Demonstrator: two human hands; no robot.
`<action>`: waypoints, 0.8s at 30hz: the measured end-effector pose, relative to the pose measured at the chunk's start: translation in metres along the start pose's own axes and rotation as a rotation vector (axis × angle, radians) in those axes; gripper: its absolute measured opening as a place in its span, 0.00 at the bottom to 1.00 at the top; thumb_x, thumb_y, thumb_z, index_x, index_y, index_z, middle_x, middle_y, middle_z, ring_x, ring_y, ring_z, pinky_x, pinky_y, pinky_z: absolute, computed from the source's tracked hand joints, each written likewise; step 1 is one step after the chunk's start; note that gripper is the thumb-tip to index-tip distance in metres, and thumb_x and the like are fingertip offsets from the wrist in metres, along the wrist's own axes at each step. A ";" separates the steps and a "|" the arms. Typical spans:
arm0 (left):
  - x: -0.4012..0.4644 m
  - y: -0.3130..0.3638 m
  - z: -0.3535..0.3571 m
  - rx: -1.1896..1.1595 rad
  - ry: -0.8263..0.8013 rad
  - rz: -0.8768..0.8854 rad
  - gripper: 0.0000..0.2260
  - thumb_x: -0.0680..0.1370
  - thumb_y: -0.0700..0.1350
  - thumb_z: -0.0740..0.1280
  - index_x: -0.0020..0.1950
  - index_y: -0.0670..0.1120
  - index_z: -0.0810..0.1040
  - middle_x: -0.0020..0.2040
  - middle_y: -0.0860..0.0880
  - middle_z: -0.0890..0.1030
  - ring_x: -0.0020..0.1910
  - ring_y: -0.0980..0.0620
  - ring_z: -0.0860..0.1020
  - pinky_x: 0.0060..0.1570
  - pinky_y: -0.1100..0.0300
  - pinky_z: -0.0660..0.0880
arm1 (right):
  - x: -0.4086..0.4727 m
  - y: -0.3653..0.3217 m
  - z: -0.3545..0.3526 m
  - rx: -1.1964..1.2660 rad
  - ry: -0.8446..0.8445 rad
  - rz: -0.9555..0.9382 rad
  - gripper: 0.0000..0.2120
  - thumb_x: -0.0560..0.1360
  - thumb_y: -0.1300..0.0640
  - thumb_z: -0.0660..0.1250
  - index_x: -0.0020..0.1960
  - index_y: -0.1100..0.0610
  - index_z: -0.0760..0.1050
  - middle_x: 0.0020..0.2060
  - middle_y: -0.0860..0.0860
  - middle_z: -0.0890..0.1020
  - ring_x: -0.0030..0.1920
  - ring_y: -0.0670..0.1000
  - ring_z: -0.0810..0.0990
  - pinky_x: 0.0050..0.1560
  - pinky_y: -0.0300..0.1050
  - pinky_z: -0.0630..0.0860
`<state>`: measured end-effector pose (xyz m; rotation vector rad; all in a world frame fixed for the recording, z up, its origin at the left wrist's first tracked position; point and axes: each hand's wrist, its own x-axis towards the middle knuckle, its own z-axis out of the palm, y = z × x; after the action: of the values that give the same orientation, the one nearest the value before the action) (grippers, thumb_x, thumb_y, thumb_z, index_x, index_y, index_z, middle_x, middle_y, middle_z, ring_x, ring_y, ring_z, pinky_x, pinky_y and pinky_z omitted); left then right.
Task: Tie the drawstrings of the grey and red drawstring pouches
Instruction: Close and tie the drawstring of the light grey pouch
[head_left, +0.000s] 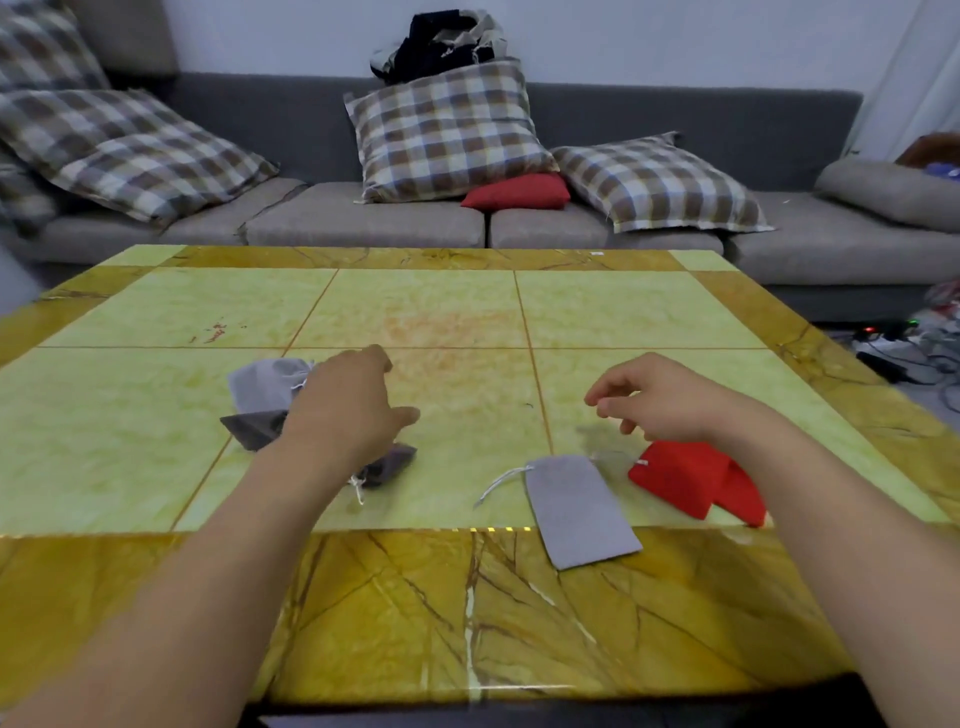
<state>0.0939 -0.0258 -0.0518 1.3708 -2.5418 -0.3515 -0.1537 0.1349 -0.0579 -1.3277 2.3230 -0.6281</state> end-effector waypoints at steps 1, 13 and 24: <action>-0.005 0.009 0.002 -0.037 0.076 0.070 0.26 0.73 0.55 0.73 0.67 0.46 0.72 0.62 0.45 0.78 0.61 0.44 0.75 0.57 0.52 0.72 | 0.000 0.003 -0.004 0.018 -0.015 0.002 0.07 0.79 0.60 0.66 0.54 0.54 0.81 0.48 0.49 0.83 0.38 0.49 0.82 0.34 0.40 0.75; -0.009 0.053 0.075 -0.003 -0.193 0.423 0.11 0.79 0.50 0.65 0.55 0.44 0.76 0.48 0.45 0.79 0.48 0.44 0.76 0.43 0.51 0.73 | -0.001 -0.014 0.009 0.004 -0.166 -0.113 0.05 0.74 0.56 0.74 0.42 0.57 0.84 0.30 0.45 0.78 0.32 0.43 0.72 0.35 0.37 0.68; -0.012 0.046 0.015 -1.065 -0.325 0.138 0.12 0.83 0.49 0.59 0.46 0.44 0.76 0.32 0.46 0.76 0.32 0.49 0.79 0.41 0.51 0.80 | -0.017 -0.032 -0.005 0.788 -0.086 0.031 0.17 0.79 0.45 0.65 0.43 0.56 0.82 0.39 0.53 0.81 0.40 0.52 0.79 0.44 0.47 0.77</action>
<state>0.0594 0.0098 -0.0528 0.7297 -2.0111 -1.6817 -0.1257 0.1366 -0.0344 -0.9080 1.7136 -1.2697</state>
